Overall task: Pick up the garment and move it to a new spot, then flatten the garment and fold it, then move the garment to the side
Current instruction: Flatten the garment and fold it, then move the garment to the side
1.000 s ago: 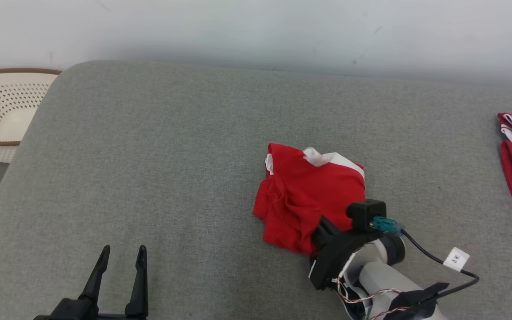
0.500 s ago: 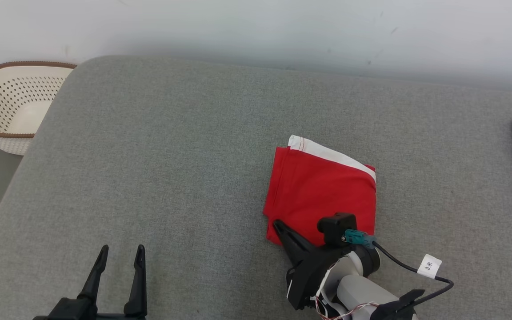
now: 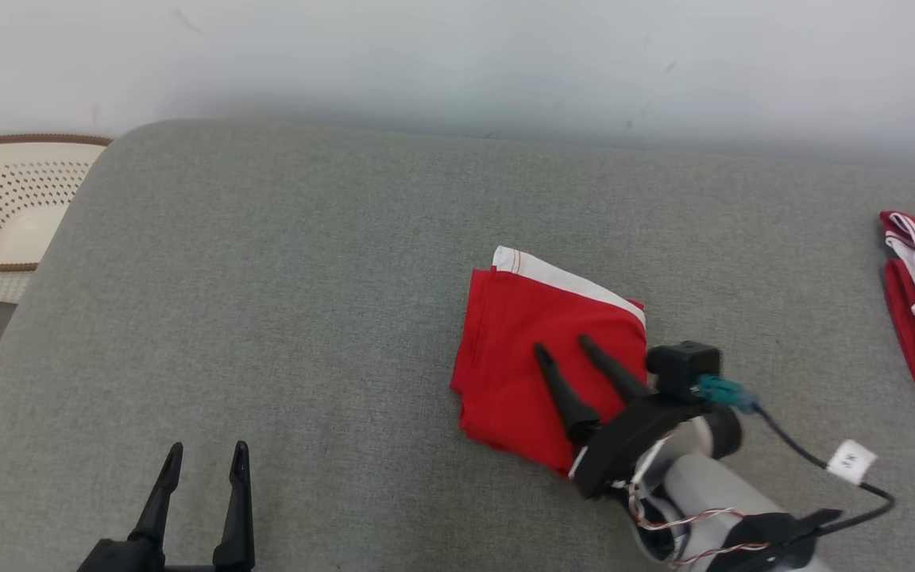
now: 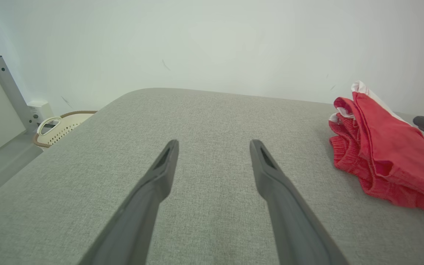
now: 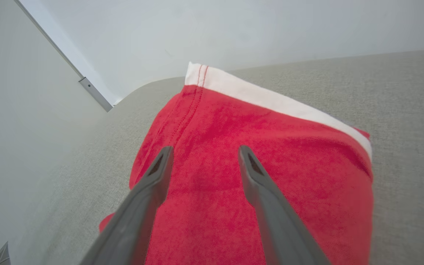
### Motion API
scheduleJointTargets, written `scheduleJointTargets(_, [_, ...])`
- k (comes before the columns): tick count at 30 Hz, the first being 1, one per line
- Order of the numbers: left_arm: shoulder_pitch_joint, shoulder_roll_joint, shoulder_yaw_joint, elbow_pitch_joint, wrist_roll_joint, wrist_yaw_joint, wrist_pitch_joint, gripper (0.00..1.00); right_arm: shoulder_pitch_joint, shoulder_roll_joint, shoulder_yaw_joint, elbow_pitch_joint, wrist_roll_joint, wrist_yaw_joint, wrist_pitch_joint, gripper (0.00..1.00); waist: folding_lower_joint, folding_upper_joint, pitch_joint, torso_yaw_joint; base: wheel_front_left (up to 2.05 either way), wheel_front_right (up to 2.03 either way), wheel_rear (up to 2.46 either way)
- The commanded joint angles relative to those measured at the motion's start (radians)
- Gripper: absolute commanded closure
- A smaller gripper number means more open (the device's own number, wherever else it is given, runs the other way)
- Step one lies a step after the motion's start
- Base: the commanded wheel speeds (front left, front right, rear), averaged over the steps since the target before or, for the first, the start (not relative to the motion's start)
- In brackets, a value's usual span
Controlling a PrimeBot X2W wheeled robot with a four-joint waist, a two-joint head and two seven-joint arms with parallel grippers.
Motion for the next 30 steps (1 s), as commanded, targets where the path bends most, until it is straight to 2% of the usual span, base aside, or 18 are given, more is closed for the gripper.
scheduleJointTargets(1, [0.020, 0.000, 0.003, -0.008, -0.002, 0.006, -0.004, 0.00, 0.019, -0.023, -0.043, -0.010, -0.023, 0.000, -0.001, 0.00, 0.0000, -0.0001, -0.007, -0.012, 0.00, 0.00, 0.00])
scheduleJointTargets(7, [0.034, 0.000, 0.003, -0.022, 0.006, 0.010, -0.004, 0.00, 0.045, -0.057, -0.152, 0.039, -0.051, 0.000, -0.001, 0.00, 0.0000, -0.0001, -0.015, -0.027, 0.00, 0.00, 0.00])
scheduleJointTargets(12, [0.035, 0.000, 0.004, -0.023, 0.006, 0.005, -0.004, 0.00, 0.040, -0.058, -0.161, 0.098, -0.034, 0.000, -0.001, 0.00, 0.0000, -0.0001, -0.014, -0.032, 0.00, 0.00, 0.00])
scheduleJointTargets(18, [0.031, 0.000, 0.000, -0.025, 0.008, 0.004, -0.004, 0.00, 0.019, -0.046, -0.121, 0.164, 0.020, 0.000, 0.019, 0.00, 0.0000, -0.0001, -0.008, -0.033, 0.00, 0.00, 0.00])
scheduleJointTargets(30, [0.012, 0.000, -0.008, -0.010, 0.005, -0.005, -0.004, 0.00, -0.003, -0.045, -0.028, 0.205, 0.160, 0.000, 0.101, 0.00, 0.0000, -0.0001, 0.005, -0.016, 0.00, 0.00, 0.00])
